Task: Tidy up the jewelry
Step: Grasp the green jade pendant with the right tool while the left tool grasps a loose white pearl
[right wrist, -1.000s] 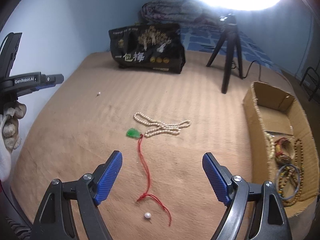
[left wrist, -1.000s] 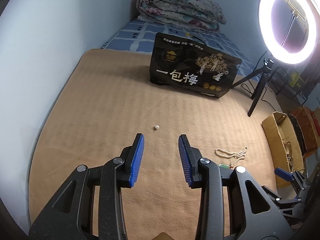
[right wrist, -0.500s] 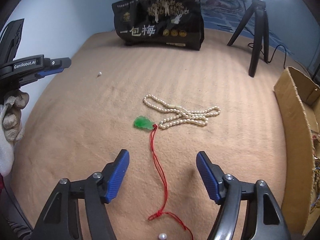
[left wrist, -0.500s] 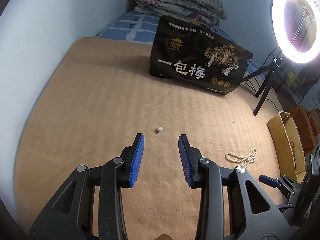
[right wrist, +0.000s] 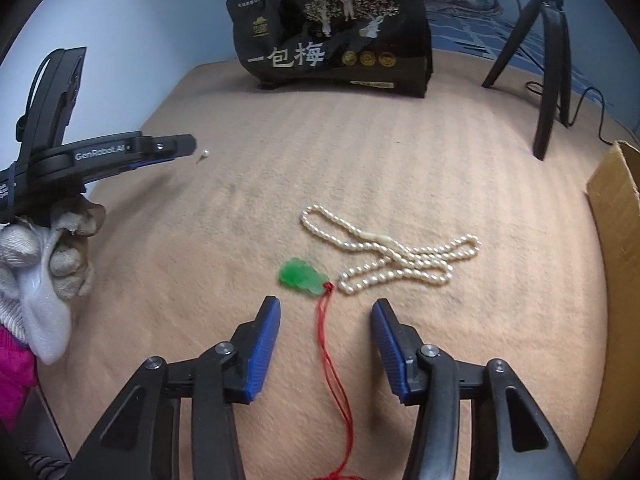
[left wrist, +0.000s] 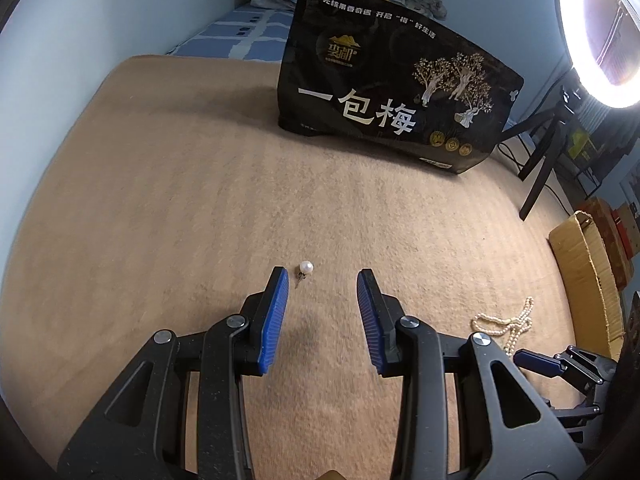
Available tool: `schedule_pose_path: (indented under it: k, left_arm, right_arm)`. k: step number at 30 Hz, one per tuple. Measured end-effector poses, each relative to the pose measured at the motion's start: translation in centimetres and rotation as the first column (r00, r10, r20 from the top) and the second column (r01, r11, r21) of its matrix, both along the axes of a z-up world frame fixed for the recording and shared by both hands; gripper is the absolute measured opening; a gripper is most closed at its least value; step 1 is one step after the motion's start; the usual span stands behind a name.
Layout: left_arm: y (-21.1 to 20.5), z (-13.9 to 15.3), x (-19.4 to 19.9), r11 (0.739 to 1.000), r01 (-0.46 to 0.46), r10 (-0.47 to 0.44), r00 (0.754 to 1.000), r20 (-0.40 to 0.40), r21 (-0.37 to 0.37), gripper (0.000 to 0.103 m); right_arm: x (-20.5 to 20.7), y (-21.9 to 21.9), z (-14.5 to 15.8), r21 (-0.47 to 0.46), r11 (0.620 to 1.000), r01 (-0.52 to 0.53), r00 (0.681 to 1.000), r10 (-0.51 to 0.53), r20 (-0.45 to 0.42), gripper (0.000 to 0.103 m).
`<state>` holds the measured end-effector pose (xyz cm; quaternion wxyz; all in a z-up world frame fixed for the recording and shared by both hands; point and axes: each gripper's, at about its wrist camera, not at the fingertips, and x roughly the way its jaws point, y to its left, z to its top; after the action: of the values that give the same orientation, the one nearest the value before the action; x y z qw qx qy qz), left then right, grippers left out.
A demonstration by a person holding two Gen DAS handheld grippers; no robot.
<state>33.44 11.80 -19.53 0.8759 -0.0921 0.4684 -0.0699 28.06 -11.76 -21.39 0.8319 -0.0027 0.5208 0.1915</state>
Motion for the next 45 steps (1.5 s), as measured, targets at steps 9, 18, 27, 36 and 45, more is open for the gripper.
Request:
schedule_pose_path:
  k: [9,18,27,36,45]
  left_arm:
    - [0.8,-0.2,0.8,1.0,-0.014,0.014,1.0,0.008,-0.027,0.036]
    - [1.3,-0.4,1.6,0.998,-0.022,0.023,1.0,0.009,-0.054,0.036]
    - [-0.6,-1.9,1.9,0.999,0.006,-0.006,1.0,0.007,0.045,0.03]
    - [-1.1,-3.0,1.7,0.994,0.019,-0.021,1.0,0.011,0.111,0.006]
    - [-0.8,-2.3,1.1,0.994,-0.014,0.012,1.0,0.022,0.111,0.006]
  right_arm:
    - [0.6,1.7,-0.4,0.008,1.0,-0.029,1.0,0.029,0.011,0.047]
    - [0.9,3.0,-0.6,-0.056,0.997,-0.046,0.998,0.048,0.047,0.046]
    - [0.5,4.1,-0.7,-0.144,0.987,-0.068,0.993,0.082,0.09,0.042]
    - [0.3,4.5,-0.7,-0.179,0.981,-0.075,0.988,0.097,0.116,0.033]
    - [-0.1,4.2,-0.2,-0.181,0.98,-0.078,0.986,0.103,0.134,0.032]
